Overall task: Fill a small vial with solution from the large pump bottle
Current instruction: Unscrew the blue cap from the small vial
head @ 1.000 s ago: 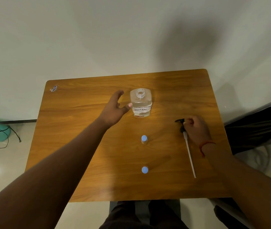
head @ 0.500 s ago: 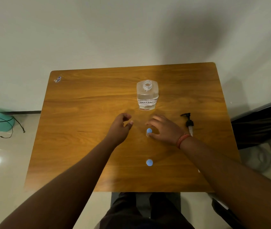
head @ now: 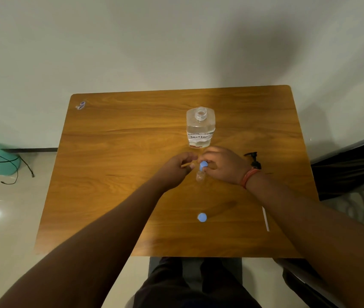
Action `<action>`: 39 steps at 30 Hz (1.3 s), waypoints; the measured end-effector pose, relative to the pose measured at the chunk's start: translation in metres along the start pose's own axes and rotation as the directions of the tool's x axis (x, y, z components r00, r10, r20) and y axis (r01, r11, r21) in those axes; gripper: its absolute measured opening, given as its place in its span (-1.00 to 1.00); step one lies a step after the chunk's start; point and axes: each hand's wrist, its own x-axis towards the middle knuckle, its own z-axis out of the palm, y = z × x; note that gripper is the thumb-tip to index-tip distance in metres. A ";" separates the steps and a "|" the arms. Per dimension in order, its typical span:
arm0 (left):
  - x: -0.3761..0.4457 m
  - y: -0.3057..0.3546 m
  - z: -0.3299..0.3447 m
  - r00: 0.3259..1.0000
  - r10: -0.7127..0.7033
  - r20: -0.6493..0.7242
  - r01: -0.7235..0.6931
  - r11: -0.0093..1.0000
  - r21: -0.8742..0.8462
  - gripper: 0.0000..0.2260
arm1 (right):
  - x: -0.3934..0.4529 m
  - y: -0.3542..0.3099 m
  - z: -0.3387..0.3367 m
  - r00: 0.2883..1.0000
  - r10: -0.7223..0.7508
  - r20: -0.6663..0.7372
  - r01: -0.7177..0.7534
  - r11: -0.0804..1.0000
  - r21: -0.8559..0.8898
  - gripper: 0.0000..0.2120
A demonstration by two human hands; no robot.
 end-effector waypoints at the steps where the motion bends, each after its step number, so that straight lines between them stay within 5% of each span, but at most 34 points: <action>1: 0.000 0.005 -0.002 1.000 0.023 0.013 -0.022 1.000 -0.018 -0.69 | 0.001 -0.003 -0.007 1.000 0.002 -0.012 -0.002 1.000 0.021 -0.78; 18: -0.027 0.169 -0.080 0.956 0.292 -0.014 -0.288 0.933 -0.217 -0.78 | 0.019 -0.116 -0.195 0.943 -0.234 -0.235 0.216 0.971 -0.098 -0.84; 39: -0.125 0.425 -0.210 0.721 0.687 -0.095 -0.693 0.712 -0.115 -0.76 | 0.007 -0.337 -0.430 0.790 -0.478 -0.384 0.341 0.863 -0.373 -0.81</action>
